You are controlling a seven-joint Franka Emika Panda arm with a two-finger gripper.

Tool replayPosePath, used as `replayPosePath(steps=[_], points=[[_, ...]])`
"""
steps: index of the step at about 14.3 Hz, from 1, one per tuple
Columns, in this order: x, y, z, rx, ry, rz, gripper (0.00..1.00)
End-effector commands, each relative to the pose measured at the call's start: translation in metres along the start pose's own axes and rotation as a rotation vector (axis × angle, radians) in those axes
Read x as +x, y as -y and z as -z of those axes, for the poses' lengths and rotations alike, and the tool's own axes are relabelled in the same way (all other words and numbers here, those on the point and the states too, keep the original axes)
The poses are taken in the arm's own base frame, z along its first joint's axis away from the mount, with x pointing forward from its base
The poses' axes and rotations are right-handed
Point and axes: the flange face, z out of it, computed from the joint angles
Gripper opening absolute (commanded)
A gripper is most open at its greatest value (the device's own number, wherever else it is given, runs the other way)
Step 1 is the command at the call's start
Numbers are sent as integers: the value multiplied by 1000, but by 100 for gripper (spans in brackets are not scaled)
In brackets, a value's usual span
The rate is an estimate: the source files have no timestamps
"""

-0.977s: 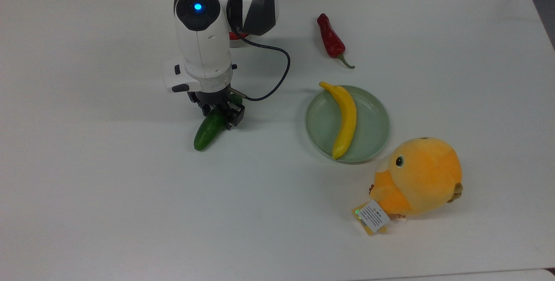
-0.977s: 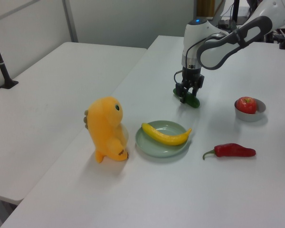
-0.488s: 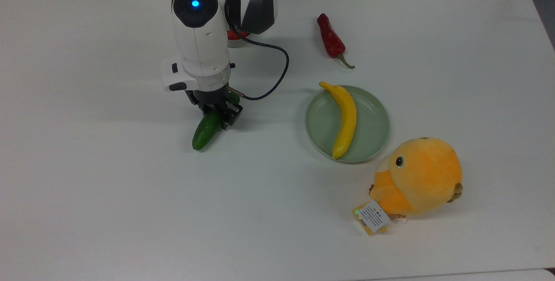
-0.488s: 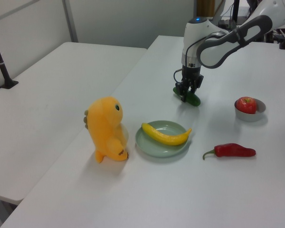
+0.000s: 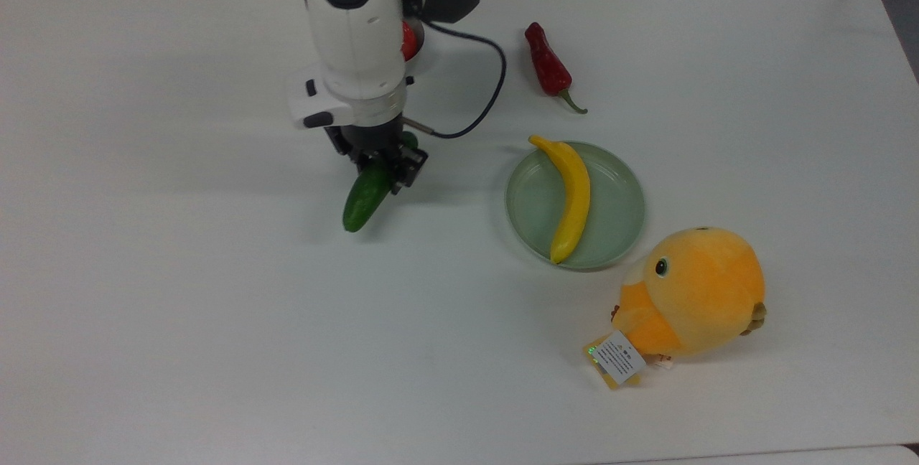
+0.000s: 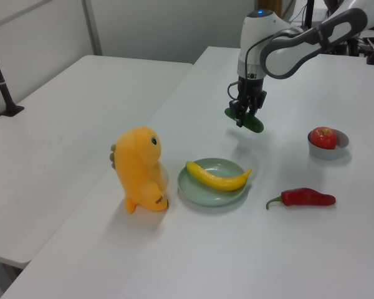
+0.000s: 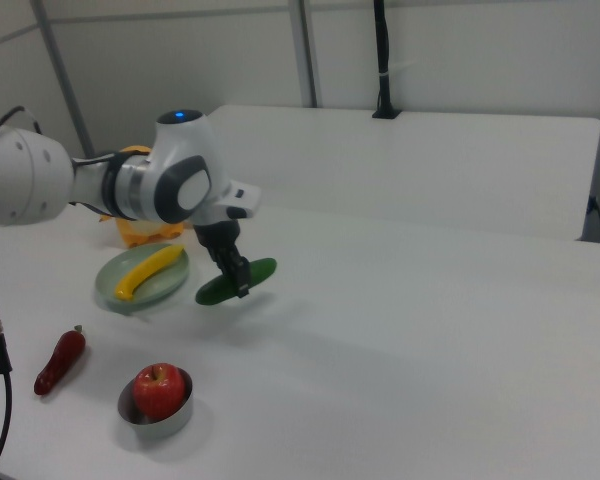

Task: Put the cucumber on the left side of the bowl
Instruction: 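Lift the cucumber and carry it toward the apple bowl, then lower the cucumber beside the apple bowl and open the gripper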

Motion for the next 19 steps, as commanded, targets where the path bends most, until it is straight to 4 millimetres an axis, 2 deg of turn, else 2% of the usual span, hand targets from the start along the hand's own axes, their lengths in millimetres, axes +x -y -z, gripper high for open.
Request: replayPosePath(steps=[1,3,5,7,11,13,16,19], points=[[-54,24,22,-29,38,82,50],[-97,40,23,-46,70,160,50],[-136,57,38,-95,163,285,50],[-172,64,44,-147,260,421,50],[-194,61,42,-192,355,523,50],[-201,50,26,-208,395,573,50],[-202,43,20,-223,406,599,50],[-213,34,3,-256,441,634,50]])
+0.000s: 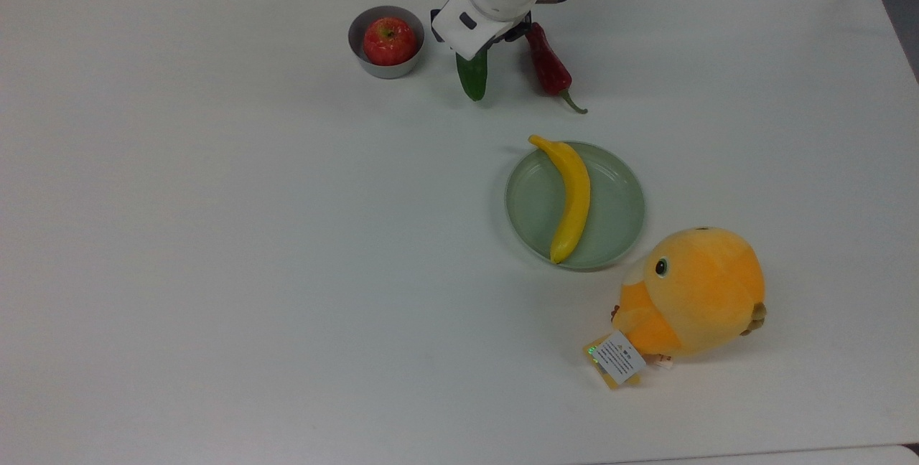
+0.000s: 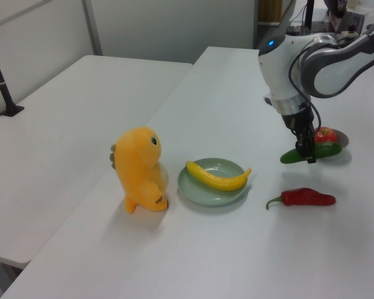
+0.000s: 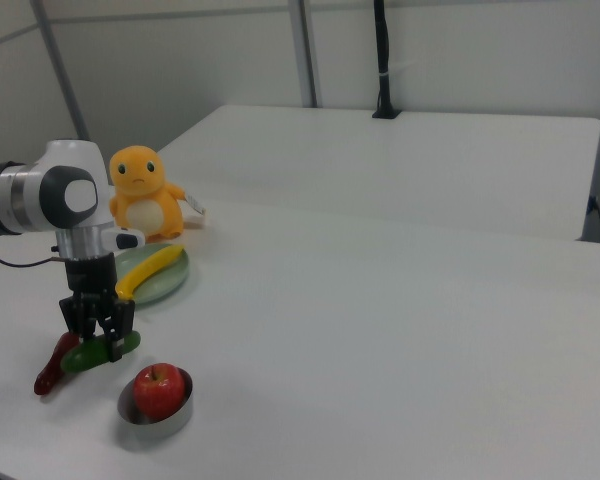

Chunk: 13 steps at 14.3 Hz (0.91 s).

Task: Put the cucumber on the left side of the bowl
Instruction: 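Lower the cucumber beside the apple bowl and open the gripper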

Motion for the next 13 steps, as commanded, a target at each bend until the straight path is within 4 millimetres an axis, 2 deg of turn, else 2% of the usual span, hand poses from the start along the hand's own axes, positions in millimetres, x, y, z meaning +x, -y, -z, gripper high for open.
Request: replayPosePath(steps=[1,2,3,4,6,7,11,13], points=[[-13,-6,-12,-34,24,47,50],[-12,-8,-11,-47,15,50,57],[-11,-9,-12,-61,13,54,67],[-10,-10,-12,-68,10,56,88],[-10,-11,-11,-82,6,60,97],[-10,-11,-11,-82,4,58,100],[-10,-12,-6,-80,-6,54,100],[-10,-12,5,-71,-31,39,100]])
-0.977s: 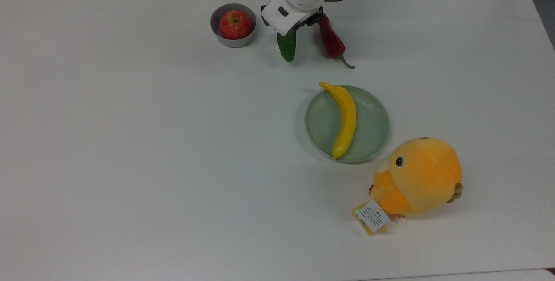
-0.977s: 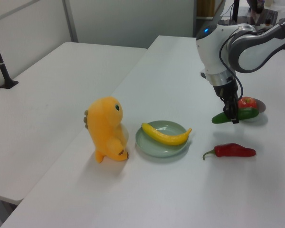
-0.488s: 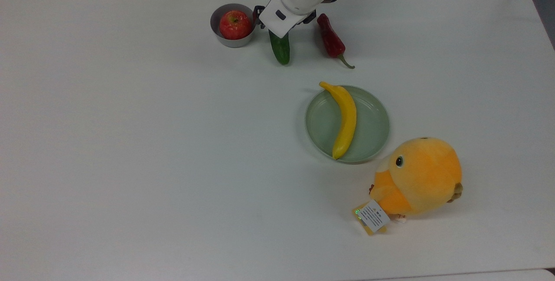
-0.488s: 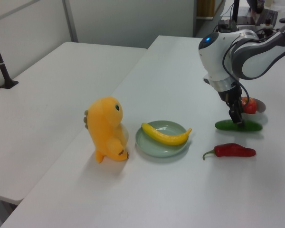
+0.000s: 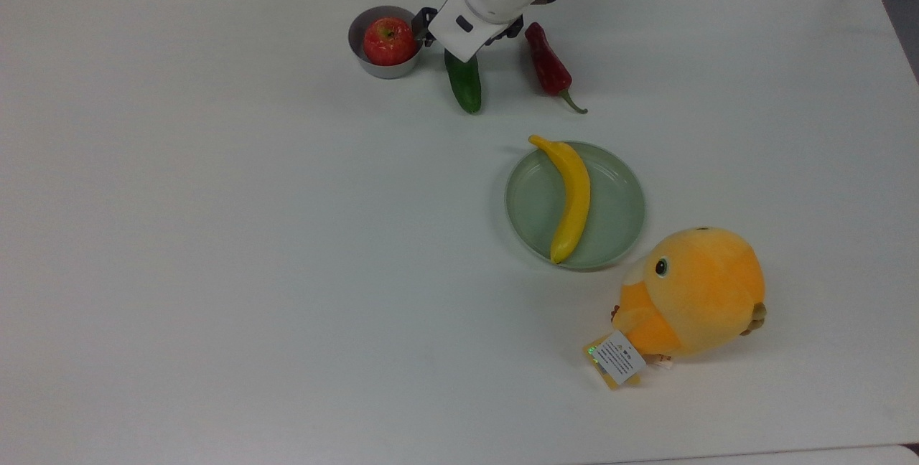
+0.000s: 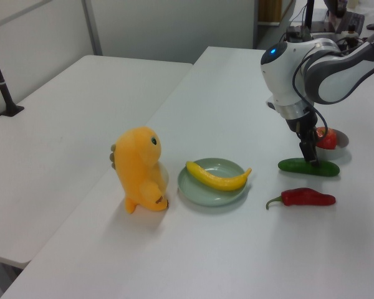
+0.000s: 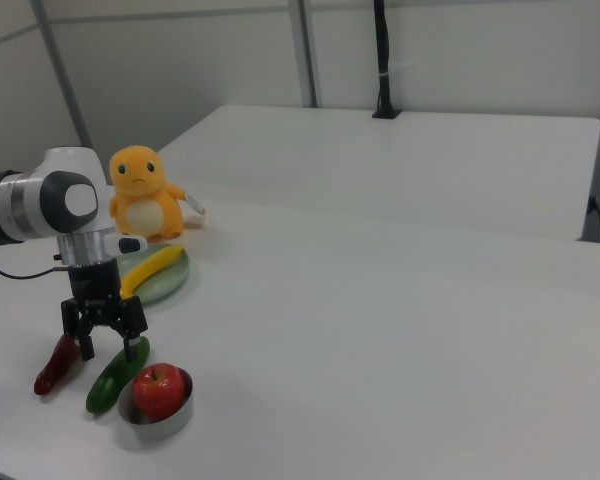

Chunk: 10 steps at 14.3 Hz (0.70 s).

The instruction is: Put the cucumber on the left side of the bowl

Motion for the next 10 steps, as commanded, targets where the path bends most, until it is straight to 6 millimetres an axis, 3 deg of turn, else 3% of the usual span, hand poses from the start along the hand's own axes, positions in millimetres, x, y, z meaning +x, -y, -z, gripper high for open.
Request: replayPosePath(steps=[1,3,5,7,10], points=[[-5,-8,37,15,-78,-24,100],[-3,-12,76,22,-176,-35,100],[-4,-31,109,60,-249,-112,100],[-2,-72,145,147,-309,-301,100],[1,-110,176,220,-460,-391,100]])
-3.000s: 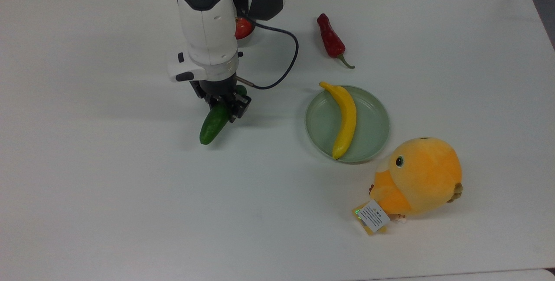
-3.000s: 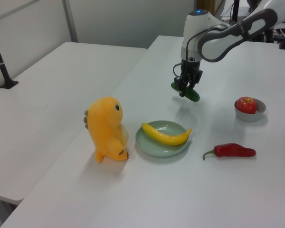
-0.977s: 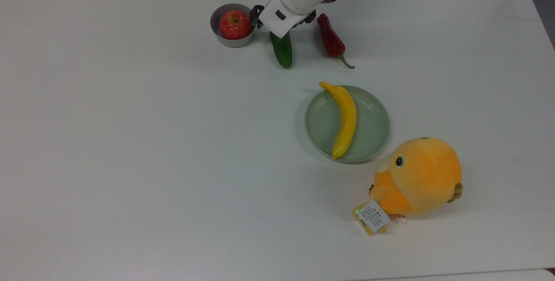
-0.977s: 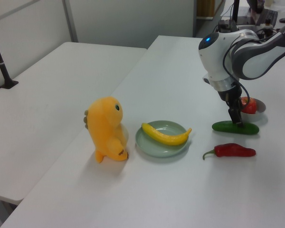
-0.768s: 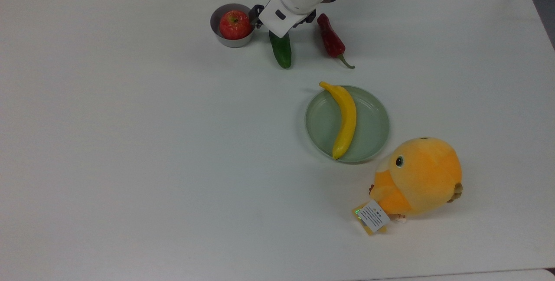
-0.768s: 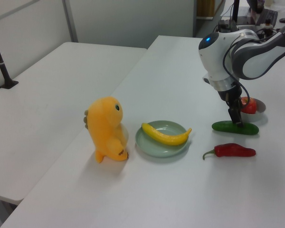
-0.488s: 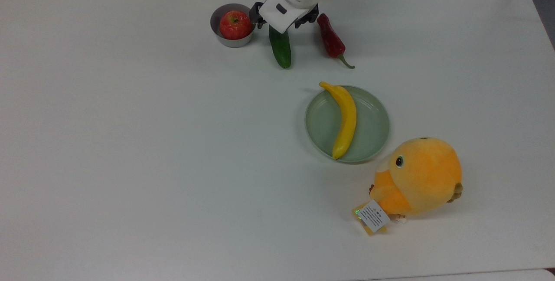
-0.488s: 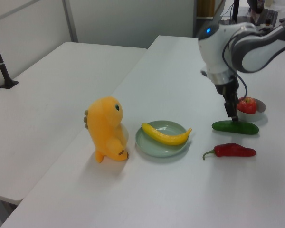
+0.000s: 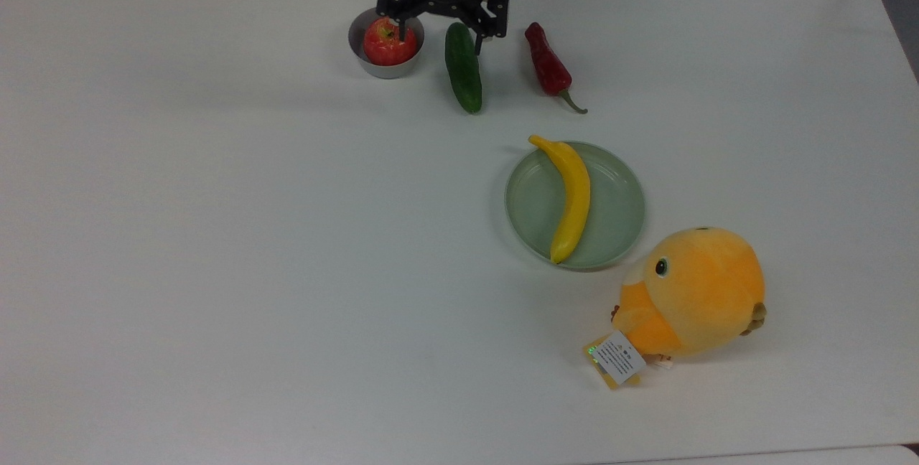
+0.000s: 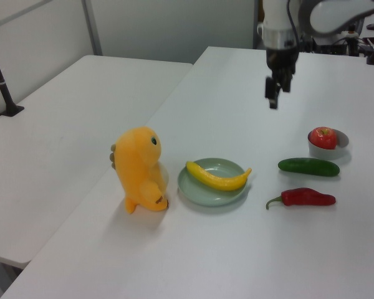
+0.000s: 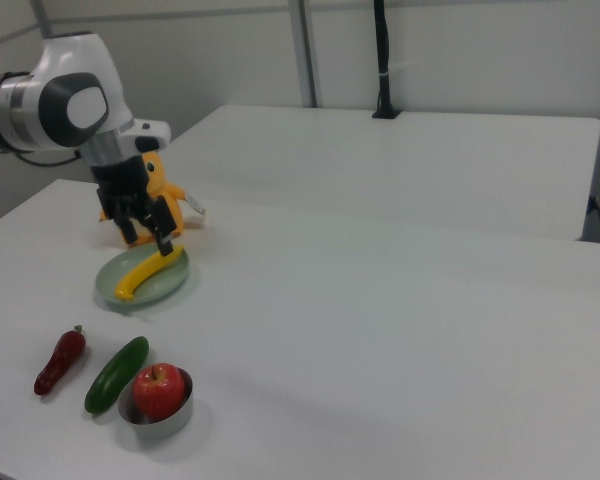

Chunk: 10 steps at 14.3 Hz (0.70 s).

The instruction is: Put the cucumber on the left side of the bowl

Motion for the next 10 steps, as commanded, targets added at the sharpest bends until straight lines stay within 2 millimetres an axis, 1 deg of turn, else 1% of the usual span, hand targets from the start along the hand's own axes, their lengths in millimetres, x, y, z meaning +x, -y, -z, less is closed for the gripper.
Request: replayPosePath(steps=[1,2,3,5,8,10], points=[[19,-22,25,67,-139,-86,100],[21,-26,27,72,-159,-88,100],[21,-36,34,74,-172,-95,100],[18,-44,42,71,-176,-47,100],[14,-46,48,60,-134,-40,100],[9,-43,46,49,-95,-21,100]])
